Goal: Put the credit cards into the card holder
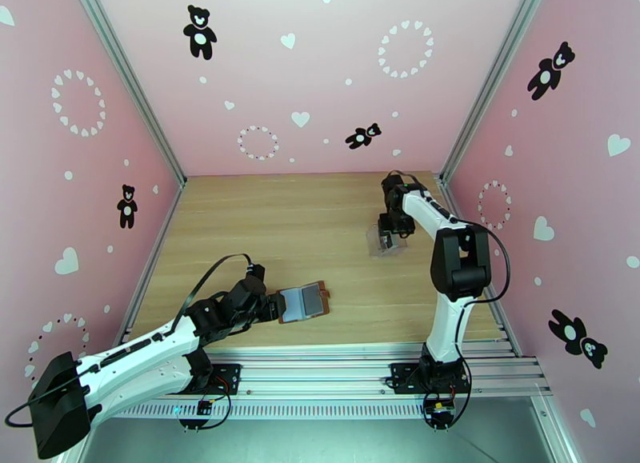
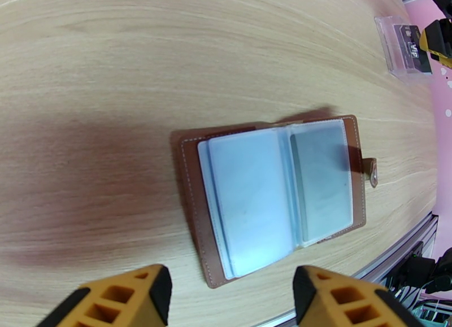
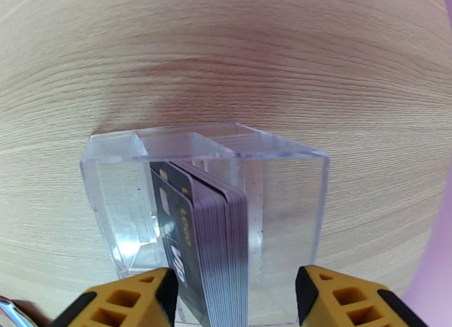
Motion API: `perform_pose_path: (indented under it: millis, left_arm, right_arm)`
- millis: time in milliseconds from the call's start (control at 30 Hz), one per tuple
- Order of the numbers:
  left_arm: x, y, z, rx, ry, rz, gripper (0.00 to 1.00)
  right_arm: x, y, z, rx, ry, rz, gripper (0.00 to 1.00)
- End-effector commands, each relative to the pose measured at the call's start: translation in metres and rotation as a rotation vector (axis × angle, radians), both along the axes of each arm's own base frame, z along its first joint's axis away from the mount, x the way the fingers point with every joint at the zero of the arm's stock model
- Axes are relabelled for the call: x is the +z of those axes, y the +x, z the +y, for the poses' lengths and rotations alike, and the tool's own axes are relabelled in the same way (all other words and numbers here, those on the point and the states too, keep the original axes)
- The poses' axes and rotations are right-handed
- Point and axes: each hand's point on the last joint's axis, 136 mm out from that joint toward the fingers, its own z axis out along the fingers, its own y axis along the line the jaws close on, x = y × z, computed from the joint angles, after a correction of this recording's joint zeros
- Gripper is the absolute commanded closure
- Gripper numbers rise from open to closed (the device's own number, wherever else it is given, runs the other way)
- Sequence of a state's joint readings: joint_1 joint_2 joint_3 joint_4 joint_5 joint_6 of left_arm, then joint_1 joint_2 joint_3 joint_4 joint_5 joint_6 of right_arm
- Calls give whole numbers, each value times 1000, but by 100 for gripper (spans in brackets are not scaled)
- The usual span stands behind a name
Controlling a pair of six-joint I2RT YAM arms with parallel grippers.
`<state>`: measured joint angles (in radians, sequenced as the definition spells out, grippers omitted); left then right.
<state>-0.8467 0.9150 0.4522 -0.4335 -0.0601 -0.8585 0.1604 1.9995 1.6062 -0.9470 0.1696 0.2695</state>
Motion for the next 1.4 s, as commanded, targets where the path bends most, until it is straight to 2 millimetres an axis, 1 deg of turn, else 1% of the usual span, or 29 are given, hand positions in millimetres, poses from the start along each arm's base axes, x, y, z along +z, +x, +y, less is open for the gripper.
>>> perform_pose_path:
  millis: [0, 133, 233, 533, 667, 700, 767, 867, 967, 1067, 1100, 1233, 1367]
  left_arm:
    - [-3, 0, -2, -2, -14, 14, 38]
    - [-2, 0, -2, -1, -12, 14, 38]
    - [-2, 0, -3, -3, -12, 15, 38]
    - [-1, 1, -3, -6, -7, 15, 38]
    - [-1, 1, -3, -5, -4, 15, 38]
    - [0, 1, -3, -8, -4, 14, 38]
    - [-1, 1, -3, -6, -4, 15, 38]
    - [-1, 1, -2, -6, -2, 14, 38]
    - [-2, 0, -1, -3, -1, 13, 38]
    - [-2, 0, 0, 0, 0, 13, 38]
    - [-3, -1, 1, 0, 2, 13, 38]
    - [-2, -1, 0, 0, -3, 13, 38]
    - [-2, -1, 0, 1, -6, 14, 38]
  right_arm:
    - [-12, -1, -1, 5, -1, 41, 39]
    - [-14, -1, -7, -3, -35, 45, 40]
    - [-9, 0, -14, -16, -70, 36, 41]
    - [32, 1, -35, -61, -151, -58, 47]
    - [42, -1, -43, -70, -183, -72, 50]
    - [43, -2, -46, -75, -190, -73, 53]
    - [42, -2, -44, -73, -172, -72, 58]
    - [35, -2, -38, -62, -134, -56, 70]
    - [26, -3, -33, -51, -105, -36, 85]
    - [23, -2, -30, -47, -91, -36, 97]
    - [24, -2, -28, -44, -79, -41, 100]
    - [32, 0, -21, -38, -37, -76, 100]
    - [45, -2, -8, -24, 42, -120, 100]
